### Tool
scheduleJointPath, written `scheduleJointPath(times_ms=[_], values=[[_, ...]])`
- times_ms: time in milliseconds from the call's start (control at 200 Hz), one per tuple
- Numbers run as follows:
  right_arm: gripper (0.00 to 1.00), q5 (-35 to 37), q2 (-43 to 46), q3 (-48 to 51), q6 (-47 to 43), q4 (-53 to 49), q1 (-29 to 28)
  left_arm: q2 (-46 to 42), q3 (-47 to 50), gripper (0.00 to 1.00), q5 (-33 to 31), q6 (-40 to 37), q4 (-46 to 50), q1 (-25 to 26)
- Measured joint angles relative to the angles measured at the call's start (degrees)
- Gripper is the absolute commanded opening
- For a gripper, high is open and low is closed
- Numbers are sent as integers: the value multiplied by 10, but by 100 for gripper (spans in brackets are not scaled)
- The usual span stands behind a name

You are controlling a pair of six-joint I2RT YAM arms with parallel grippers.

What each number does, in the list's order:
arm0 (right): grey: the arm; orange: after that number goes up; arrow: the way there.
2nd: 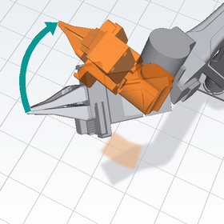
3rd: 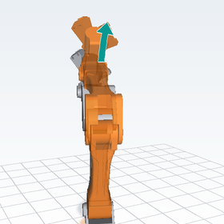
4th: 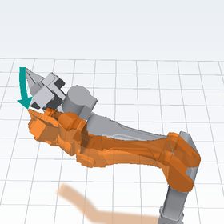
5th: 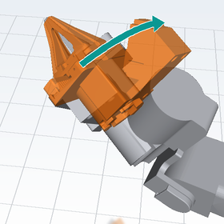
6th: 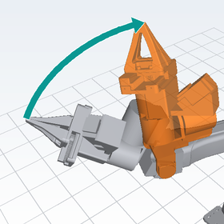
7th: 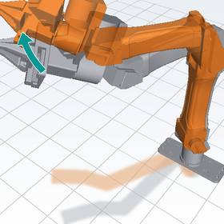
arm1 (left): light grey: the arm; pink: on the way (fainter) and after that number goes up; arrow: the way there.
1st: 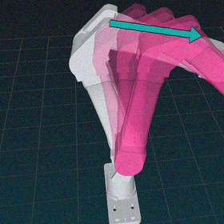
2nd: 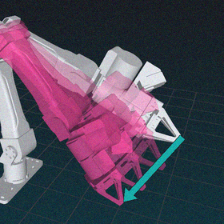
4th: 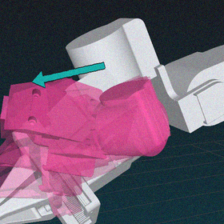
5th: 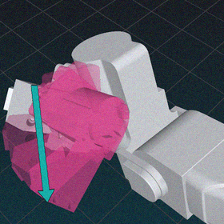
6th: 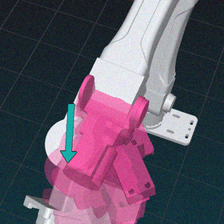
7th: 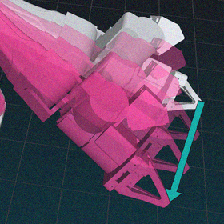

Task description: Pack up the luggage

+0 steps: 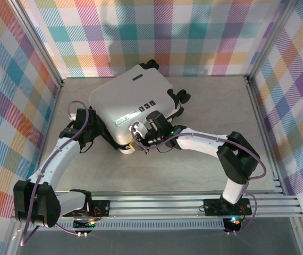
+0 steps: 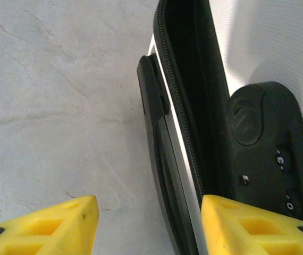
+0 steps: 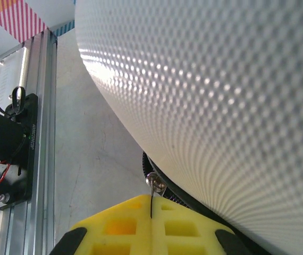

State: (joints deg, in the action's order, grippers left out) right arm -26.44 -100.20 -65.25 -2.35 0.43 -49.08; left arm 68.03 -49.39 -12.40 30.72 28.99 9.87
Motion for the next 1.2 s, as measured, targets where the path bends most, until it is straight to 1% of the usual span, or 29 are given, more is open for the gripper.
scheduleJointPath(times_ms=[150, 245, 345, 440, 540, 635, 760, 885, 1085, 1200], values=[[0, 9, 19, 17, 10, -4, 18, 0, 28, 53, -11, 16, -3, 51], [0, 15, 35, 33, 19, -9, 36, 8, 50, 53, 2, 32, -6, 100], [0, 21, 53, 46, 24, -21, 59, 33, 53, 53, 8, 49, -11, 150], [0, 27, 71, 54, 31, -43, 84, 66, 44, 52, 2, 66, -24, 186], [0, 43, 98, 67, 33, -66, 110, 113, 10, 52, -7, 77, -34, 223], [0, 64, 123, 84, 34, -78, 127, 150, -12, 53, -3, 81, -60, 242], [0, 77, 140, 105, 43, -73, 136, 174, -19, 53, 4, 83, -84, 245], [0, 82, 151, 128, 52, -54, 135, 170, -14, 54, 22, 85, -94, 227], [0, 85, 164, 155, 67, -26, 134, 106, 23, 55, 54, 90, -115, 158], [0, 90, 168, 166, 76, -13, 130, 83, 38, 56, 78, 97, -141, 127]])
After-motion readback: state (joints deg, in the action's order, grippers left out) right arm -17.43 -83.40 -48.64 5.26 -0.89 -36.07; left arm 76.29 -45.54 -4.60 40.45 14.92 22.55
